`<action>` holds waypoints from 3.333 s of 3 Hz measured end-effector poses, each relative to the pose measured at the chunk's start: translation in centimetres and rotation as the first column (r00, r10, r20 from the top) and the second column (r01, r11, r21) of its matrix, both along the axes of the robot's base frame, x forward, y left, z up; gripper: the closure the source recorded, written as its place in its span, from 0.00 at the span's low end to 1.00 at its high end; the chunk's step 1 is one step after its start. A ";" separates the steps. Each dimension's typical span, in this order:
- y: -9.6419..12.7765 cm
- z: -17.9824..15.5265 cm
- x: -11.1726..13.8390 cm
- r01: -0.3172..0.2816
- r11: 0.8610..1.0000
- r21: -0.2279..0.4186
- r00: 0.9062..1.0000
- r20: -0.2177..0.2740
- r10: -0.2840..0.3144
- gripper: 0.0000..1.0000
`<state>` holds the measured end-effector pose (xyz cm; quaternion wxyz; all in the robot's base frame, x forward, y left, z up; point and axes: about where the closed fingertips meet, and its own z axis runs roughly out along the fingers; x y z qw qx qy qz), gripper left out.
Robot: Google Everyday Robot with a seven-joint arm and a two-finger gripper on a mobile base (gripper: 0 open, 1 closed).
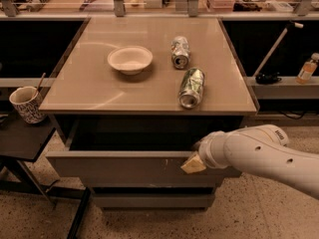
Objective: Open top drawer
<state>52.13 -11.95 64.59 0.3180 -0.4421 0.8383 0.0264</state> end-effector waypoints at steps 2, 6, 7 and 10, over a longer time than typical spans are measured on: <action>0.2 -0.3 -2.6 0.013 1.000 0.017 1.000 -0.009 -0.013 1.00; 0.1 0.0 -3.3 0.011 1.000 0.023 1.000 -0.009 -0.011 1.00; 0.2 -0.2 -4.4 0.005 1.000 0.026 1.000 -0.007 -0.005 1.00; 0.2 0.0 -5.6 0.004 1.000 0.026 1.000 -0.006 -0.004 1.00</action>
Offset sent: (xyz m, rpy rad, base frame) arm -0.5169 0.0501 -0.1251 0.2928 0.1492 -0.2520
